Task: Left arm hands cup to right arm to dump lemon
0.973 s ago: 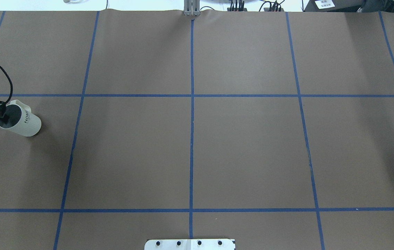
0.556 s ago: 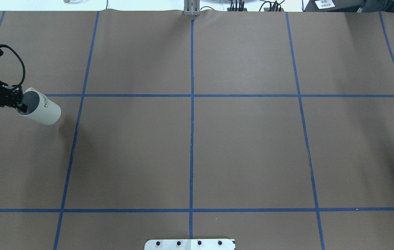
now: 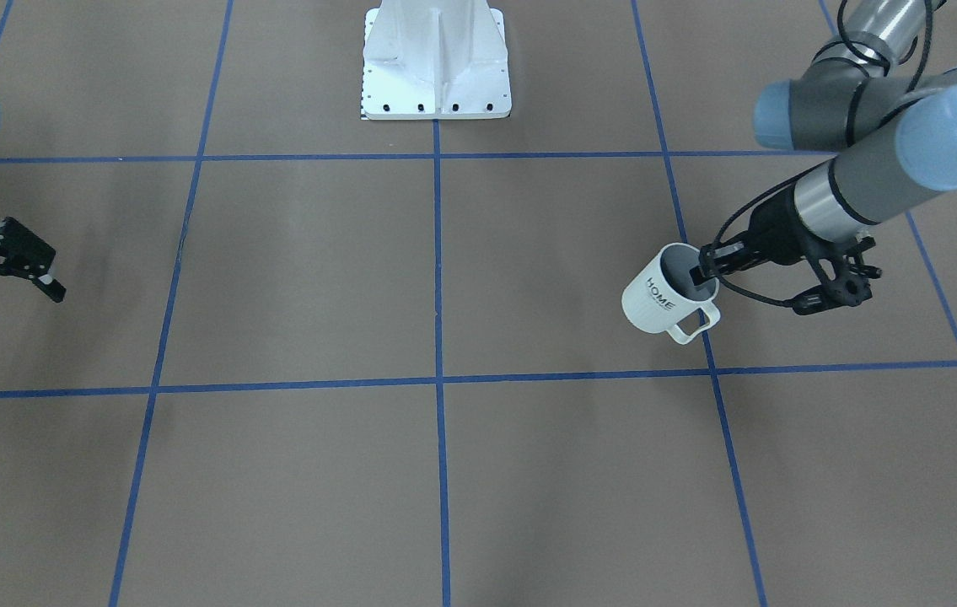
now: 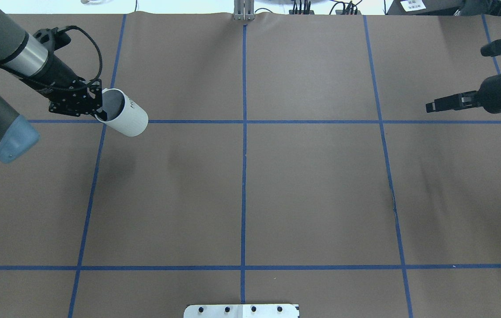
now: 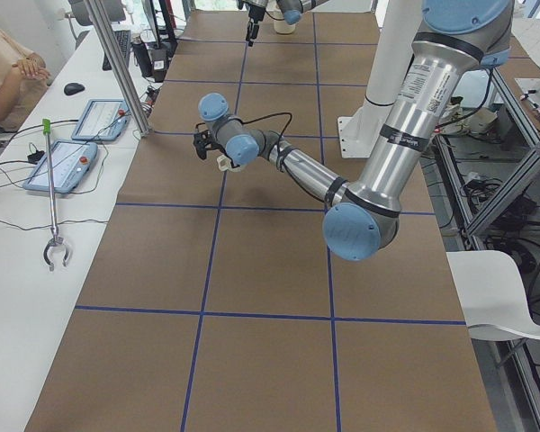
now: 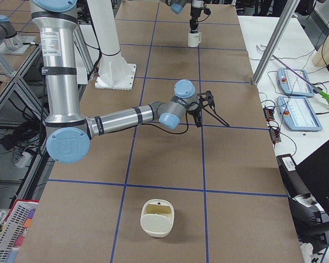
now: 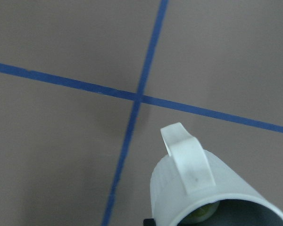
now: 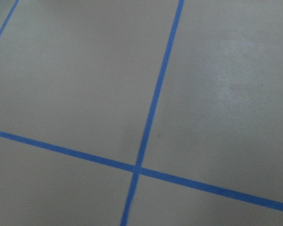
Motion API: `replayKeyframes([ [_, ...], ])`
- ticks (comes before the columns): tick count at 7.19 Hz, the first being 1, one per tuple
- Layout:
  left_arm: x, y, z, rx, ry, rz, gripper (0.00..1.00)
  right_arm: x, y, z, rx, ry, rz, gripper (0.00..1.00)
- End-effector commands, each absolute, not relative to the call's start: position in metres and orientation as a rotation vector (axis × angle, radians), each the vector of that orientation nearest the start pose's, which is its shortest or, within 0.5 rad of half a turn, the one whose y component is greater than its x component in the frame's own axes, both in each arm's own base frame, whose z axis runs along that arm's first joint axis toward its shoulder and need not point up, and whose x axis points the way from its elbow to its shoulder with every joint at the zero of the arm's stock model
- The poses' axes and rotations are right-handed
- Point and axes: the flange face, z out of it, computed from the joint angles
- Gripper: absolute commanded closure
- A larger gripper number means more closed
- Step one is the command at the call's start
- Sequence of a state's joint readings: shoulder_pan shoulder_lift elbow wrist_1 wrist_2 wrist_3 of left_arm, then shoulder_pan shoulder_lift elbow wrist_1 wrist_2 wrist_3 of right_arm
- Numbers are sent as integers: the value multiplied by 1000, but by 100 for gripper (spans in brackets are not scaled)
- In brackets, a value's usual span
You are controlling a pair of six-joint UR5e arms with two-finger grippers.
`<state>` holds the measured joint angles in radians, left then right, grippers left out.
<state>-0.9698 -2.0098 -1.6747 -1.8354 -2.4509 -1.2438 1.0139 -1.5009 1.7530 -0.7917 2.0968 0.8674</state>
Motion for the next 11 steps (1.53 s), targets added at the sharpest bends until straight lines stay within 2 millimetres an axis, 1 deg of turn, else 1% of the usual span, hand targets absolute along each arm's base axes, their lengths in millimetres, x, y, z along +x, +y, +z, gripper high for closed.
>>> replayKeyframes([
  [1, 358, -545, 238, -229, 1136, -246, 100, -303, -480, 389, 492, -1068, 172, 1],
  [2, 375, -546, 211, -232, 1114, -306, 100, -359, -467, 347, 467, -1152, 319, 1],
  [3, 387, -549, 195, -246, 1082, -322, 100, -404, -442, 323, 473, -1199, 425, 1],
  [4, 390, -550, 189, -239, 1081, -328, 100, -441, -411, 306, 485, -1271, 534, 1],
  [5, 392, -553, 183, -245, 1065, -339, 100, -466, -377, 293, 553, -1334, 602, 1],
  [6, 392, -553, 166, -234, 1077, -333, 100, -484, -367, 261, 455, -1471, 743, 2],
  [7, 391, -554, 160, -214, 1081, -336, 100, -488, -364, 265, 434, -1475, 785, 2],
  [8, 396, -553, 159, -214, 1075, -336, 100, -499, -346, 265, 606, -1402, 675, 2],
  [9, 405, -550, 156, -244, 1039, -347, 100, -510, -333, 253, 778, -1319, 558, 2],
  [10, 420, -554, 120, -268, 967, -397, 100, -510, -334, 247, 853, -1274, 488, 2],
  [11, 454, -540, 92, -248, 900, -398, 100, -511, -336, 234, 940, -1227, 436, 2],
])
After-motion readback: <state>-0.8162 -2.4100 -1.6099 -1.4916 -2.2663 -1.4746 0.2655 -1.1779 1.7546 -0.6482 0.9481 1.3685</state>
